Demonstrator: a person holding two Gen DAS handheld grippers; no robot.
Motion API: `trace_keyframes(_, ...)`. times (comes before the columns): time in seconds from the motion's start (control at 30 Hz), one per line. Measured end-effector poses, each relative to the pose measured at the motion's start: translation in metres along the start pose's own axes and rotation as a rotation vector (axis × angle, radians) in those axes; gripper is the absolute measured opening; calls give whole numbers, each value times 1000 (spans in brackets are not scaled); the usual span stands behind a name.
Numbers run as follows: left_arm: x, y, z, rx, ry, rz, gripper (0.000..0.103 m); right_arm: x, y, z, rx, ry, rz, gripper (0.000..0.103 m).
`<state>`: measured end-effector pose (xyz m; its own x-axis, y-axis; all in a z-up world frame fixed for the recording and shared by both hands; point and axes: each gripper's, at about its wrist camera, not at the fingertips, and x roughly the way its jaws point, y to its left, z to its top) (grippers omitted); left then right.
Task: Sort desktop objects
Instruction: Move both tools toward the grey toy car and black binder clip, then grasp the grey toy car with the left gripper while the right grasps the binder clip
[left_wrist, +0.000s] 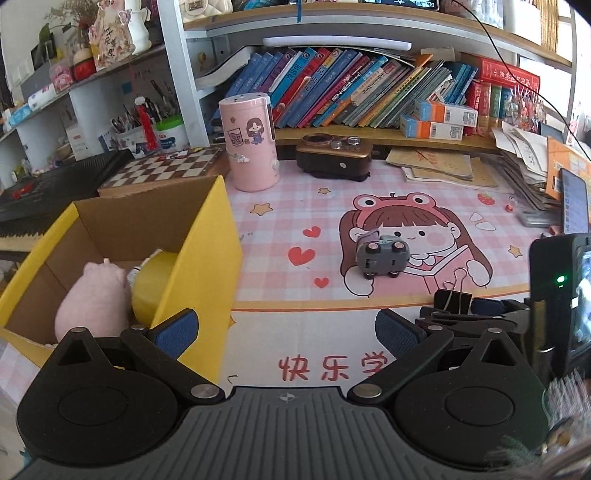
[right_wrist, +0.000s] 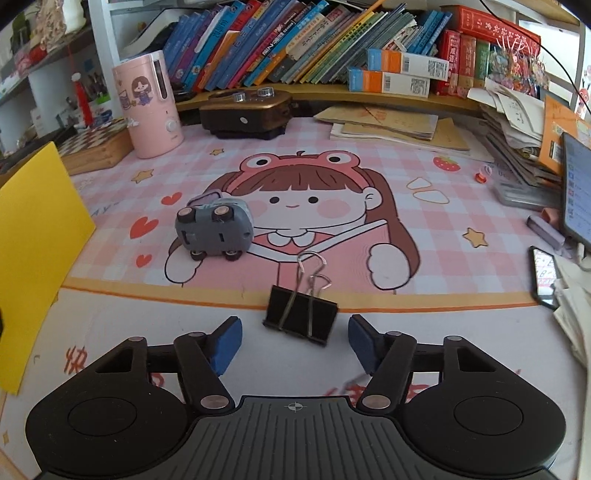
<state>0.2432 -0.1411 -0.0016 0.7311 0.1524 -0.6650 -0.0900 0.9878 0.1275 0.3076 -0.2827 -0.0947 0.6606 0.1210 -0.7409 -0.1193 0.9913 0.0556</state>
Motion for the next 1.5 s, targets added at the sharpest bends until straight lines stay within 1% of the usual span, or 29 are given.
trace_keyframes(0.03, 0, -1, 1, 5, -2, 3, 103, 1, 2, 0, -7, -9, -8, 57)
trace_keyframes(0.07, 0, -2, 2, 10, -4, 2, 103, 1, 3, 0, -13, -18, -15, 47)
trace_keyframes(0.1, 0, -3, 3, 14, -7, 0, 103, 1, 2, 0, -19, -24, -19, 41)
trace_keyframes(0.23, 7, -11, 10, 21, -21, -25, 103, -6, -9, 3, -13, -51, -25, 41)
trace_keyframes(0.37, 25, -24, 21, -3, -24, -90, 103, -22, -29, 5, -11, -89, -45, 41)
trace_keyframes(0.47, 46, -37, 29, -37, -20, -135, 103, -34, -43, 5, -12, -110, -67, 41)
trace_keyframes(0.53, 63, -50, 34, -34, -16, -158, 103, -40, -53, 4, -4, -113, -79, 41)
trace_keyframes(0.63, 90, -66, 38, -36, -7, -179, 101, -44, -67, 2, 19, -101, -94, 41)
trace_keyframes(0.73, 117, -78, 40, -41, 18, -179, 99, -46, -76, 0, 38, -91, -99, 41)
trace_keyframes(0.87, 144, -89, 39, -32, 66, -163, 87, -50, -83, -1, 50, -91, -96, 41)
trace_keyframes(0.9, 149, -90, 38, -27, 76, -154, 81, -52, -84, -1, 50, -93, -94, 41)
trace_keyframes(0.93, 153, -91, 37, -22, 85, -142, 78, -53, -85, -1, 50, -95, -91, 41)
trace_keyframes(1.0, 159, -90, 35, -15, 97, -144, 62, -55, -86, -2, 48, -96, -87, 41)
trace_keyframes(1.1, 157, -88, 31, -17, 89, -147, 61, -57, -86, -3, 46, -96, -81, 41)
trace_keyframes(1.2, 145, -82, 30, -24, 77, -171, 61, -58, -86, -2, 48, -95, -74, 41)
trace_keyframes(1.4, 94, -59, 28, -56, 19, -238, 61, -61, -80, 2, 48, -90, -33, 41)
trace_keyframes(1.5, 73, -42, 23, -100, 40, -272, 61, -64, -76, 4, 46, -75, -5, 41)
